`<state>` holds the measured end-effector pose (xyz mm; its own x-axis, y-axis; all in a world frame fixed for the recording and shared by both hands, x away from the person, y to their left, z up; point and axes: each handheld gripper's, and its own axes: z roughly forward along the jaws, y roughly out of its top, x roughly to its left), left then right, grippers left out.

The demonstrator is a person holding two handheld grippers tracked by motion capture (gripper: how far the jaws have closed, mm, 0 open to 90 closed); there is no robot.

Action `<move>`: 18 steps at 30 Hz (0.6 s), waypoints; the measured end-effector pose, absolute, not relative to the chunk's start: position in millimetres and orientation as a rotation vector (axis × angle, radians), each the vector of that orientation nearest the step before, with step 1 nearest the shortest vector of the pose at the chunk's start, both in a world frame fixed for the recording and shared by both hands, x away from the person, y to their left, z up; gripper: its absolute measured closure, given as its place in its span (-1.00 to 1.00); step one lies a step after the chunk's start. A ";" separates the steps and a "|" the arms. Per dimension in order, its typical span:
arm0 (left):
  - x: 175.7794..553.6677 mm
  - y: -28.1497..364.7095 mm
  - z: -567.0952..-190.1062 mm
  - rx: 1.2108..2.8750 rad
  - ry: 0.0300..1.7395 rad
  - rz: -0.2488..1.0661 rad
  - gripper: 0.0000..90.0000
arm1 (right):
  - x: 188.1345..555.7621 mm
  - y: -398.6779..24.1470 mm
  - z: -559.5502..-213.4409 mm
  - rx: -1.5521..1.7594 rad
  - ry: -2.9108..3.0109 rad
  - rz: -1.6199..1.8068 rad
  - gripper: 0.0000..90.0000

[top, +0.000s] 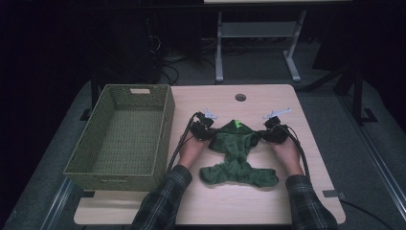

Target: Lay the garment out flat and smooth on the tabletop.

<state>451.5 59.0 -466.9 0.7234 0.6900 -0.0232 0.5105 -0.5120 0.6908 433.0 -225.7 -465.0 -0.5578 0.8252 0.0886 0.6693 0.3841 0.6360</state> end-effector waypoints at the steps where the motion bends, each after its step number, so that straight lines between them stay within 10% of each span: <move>1: 452.1 60.1 -465.8 2.223 0.905 0.321 0.76 | 432.6 -225.8 -463.8 1.317 2.397 0.932 0.83; 4: 450.9 62.4 -459.1 2.188 0.925 0.323 0.32 | 430.2 -229.8 -455.0 1.324 2.362 0.987 0.72; 18: 418.3 71.5 -415.5 2.184 0.831 0.237 -0.40 | 406.9 -237.5 -407.3 1.318 2.314 1.106 0.44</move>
<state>418.3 71.5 -415.5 0.7697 0.6316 -0.0926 0.4879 -0.4886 0.7233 406.9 -237.5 -407.3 -0.5559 0.8194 0.1401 0.6234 0.2995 0.7222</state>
